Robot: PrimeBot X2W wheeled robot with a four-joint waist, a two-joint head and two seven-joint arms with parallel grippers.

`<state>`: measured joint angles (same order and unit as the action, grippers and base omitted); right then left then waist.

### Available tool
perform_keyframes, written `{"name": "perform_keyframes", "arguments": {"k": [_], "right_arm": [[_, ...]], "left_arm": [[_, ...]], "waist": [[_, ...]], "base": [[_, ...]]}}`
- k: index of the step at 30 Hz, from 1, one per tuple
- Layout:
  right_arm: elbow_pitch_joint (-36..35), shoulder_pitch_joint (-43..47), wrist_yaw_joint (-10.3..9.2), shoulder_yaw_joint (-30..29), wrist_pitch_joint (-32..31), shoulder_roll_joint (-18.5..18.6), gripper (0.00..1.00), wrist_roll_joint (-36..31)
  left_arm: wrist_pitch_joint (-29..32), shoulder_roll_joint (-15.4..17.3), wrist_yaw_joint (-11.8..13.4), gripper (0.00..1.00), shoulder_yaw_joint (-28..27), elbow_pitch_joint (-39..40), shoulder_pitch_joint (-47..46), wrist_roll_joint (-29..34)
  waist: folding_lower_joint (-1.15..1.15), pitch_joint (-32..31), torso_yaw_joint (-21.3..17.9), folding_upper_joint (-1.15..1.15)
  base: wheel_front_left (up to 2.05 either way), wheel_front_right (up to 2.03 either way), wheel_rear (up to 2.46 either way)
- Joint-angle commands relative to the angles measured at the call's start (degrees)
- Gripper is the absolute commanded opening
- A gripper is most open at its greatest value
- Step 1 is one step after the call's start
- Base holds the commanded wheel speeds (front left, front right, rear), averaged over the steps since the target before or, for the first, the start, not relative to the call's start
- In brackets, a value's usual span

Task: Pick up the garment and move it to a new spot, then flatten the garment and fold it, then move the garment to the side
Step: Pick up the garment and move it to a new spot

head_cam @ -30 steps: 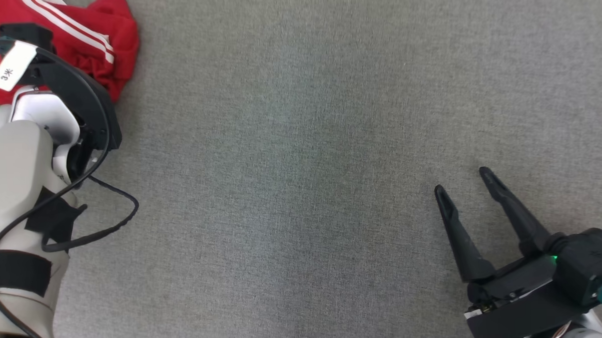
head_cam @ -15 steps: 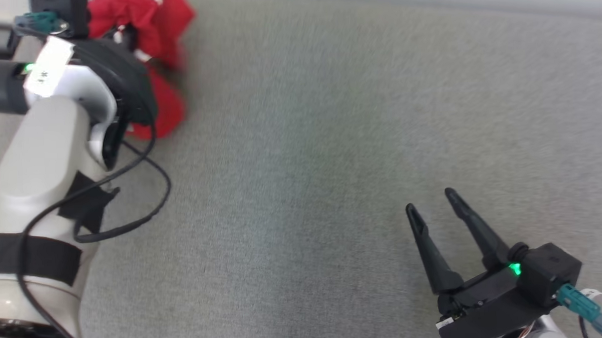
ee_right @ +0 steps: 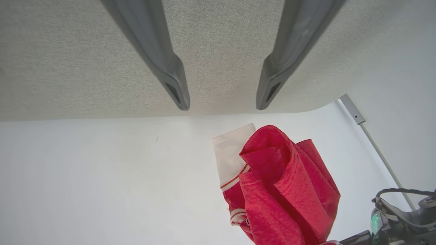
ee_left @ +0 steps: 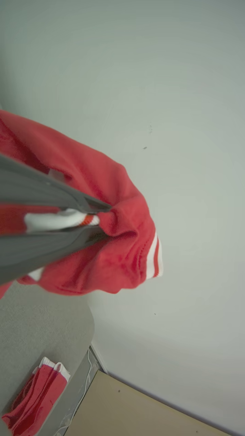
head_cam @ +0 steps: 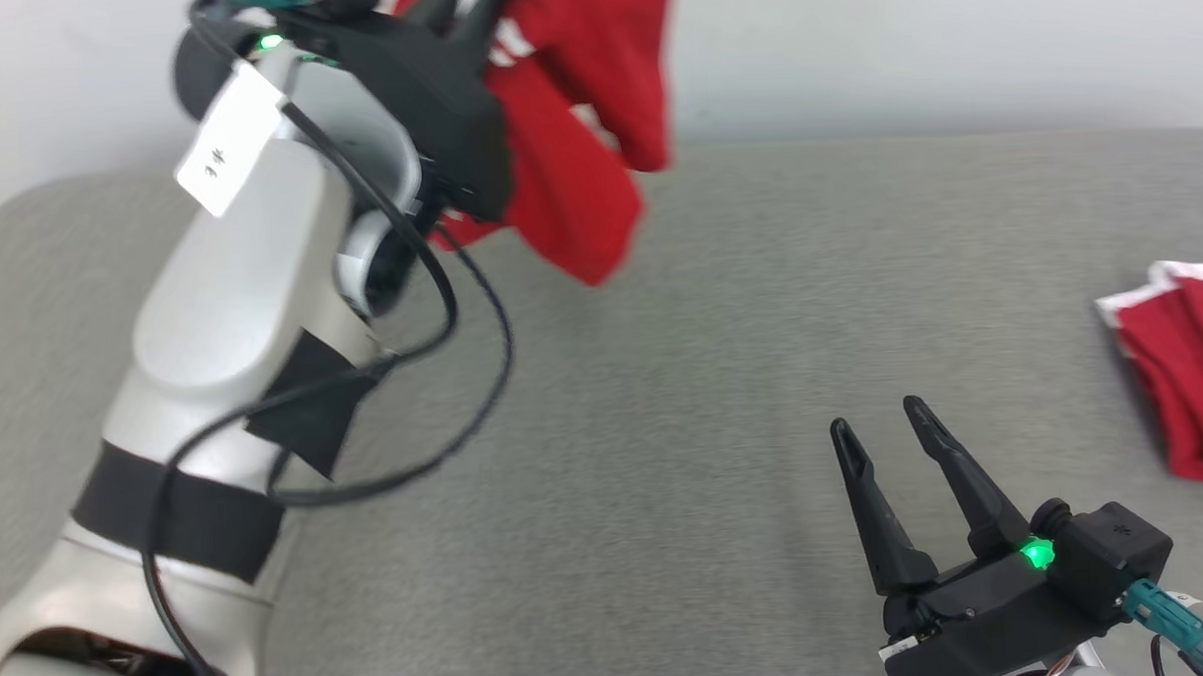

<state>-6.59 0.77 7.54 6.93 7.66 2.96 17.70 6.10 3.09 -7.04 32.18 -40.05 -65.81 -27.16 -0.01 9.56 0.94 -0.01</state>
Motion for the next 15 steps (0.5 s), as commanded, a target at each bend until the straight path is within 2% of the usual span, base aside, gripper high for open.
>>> {"name": "perform_keyframes", "arguments": {"k": [1, 8, 15], "right_arm": [[0.2, 0.1, -0.11, -0.3, 0.5, -0.1, 1.0, 0.6], [0.6, -0.8, -0.11, -1.0, 1.4, -0.1, 1.0, 1.1], [1.0, -1.5, -0.11, -0.4, 2.0, -0.1, 1.0, 1.1]], "left_arm": [[0.3, -0.1, 0.0, 0.0, 1.4, 2.1, 1.7, -1.9], [0.9, 0.0, 3.6, 0.0, 12.4, 13.6, 6.1, -6.7], [0.6, 0.0, 5.5, 0.0, 19.2, 15.6, 10.4, -6.8]], "waist": [[0.01, -3.4, -5.0, 0.01], [0.01, -2.2, -8.6, 0.01], [0.01, -1.0, -10.1, 0.01]], "base": [[0.0, 0.0, 0.0], [0.0, 0.0, 0.0], [0.0, 0.0, 0.0]]}}
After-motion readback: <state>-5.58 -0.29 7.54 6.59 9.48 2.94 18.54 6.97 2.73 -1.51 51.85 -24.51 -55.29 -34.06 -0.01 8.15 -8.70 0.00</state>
